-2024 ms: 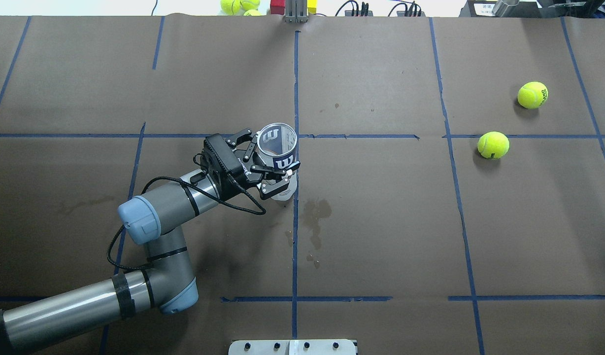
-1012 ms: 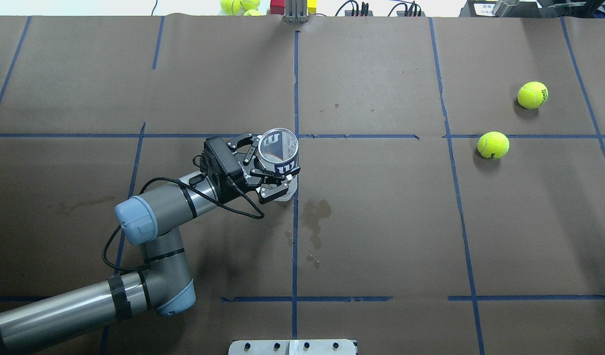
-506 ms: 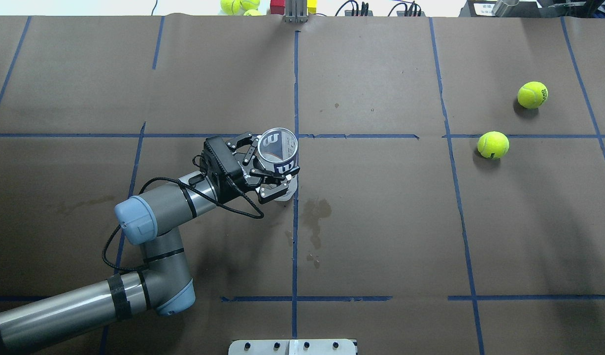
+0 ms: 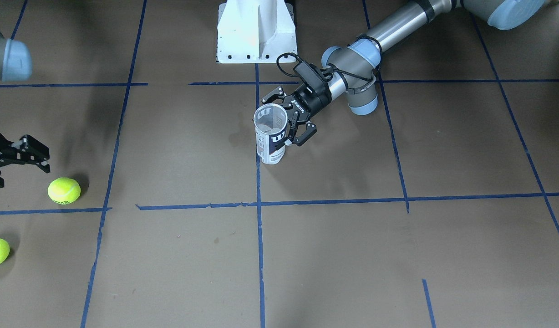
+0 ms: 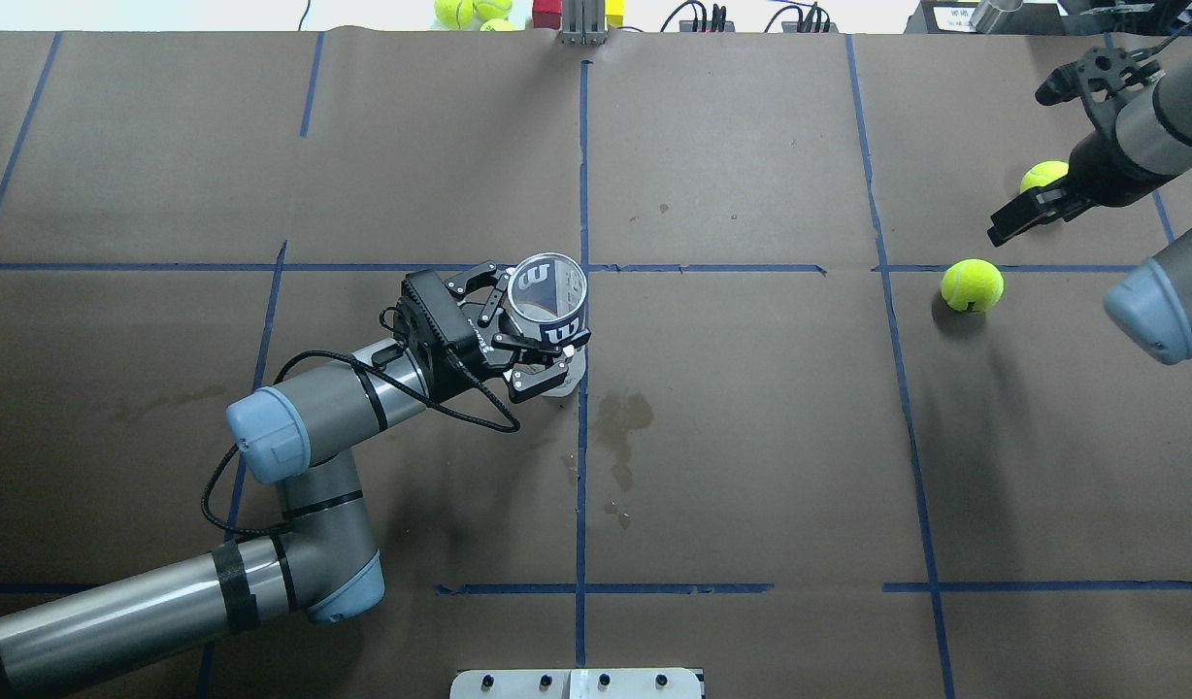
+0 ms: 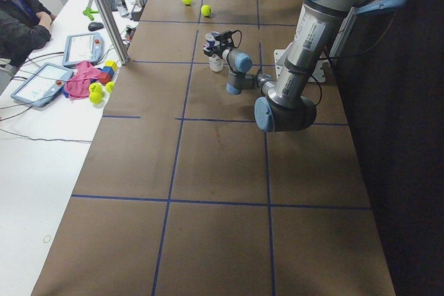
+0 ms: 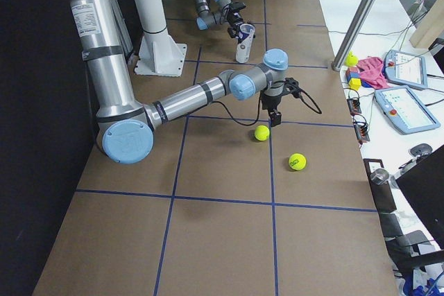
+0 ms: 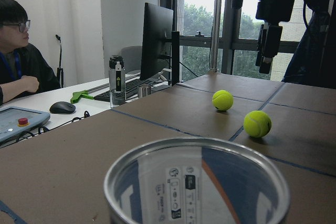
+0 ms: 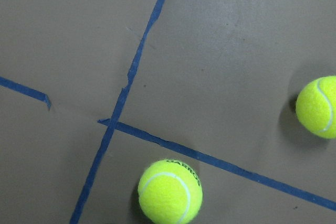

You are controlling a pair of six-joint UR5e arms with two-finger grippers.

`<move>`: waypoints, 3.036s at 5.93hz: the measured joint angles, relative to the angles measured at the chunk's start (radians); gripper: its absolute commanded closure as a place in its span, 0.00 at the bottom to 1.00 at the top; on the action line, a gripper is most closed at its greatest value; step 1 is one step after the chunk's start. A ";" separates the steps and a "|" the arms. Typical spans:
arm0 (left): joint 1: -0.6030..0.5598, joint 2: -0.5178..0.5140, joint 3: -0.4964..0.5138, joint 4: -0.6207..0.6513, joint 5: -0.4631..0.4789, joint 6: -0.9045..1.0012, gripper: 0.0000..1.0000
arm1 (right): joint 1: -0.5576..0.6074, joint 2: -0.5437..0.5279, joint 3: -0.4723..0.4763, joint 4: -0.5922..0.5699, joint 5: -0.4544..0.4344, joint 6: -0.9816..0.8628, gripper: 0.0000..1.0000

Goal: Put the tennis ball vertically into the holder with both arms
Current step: 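Reach the right gripper to the nearer tennis ball and grasp it, then carry the ball with the right gripper over the can's opening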

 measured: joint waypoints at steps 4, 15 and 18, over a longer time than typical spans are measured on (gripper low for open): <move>0.000 0.001 0.000 0.000 0.000 0.000 0.07 | -0.090 -0.003 -0.147 0.214 -0.059 0.050 0.00; 0.000 0.001 -0.005 -0.002 0.001 0.000 0.07 | -0.187 0.196 0.299 -0.221 -0.098 0.347 0.98; 0.001 0.000 -0.005 0.000 0.001 -0.001 0.07 | -0.385 0.506 0.330 -0.448 -0.243 0.694 0.97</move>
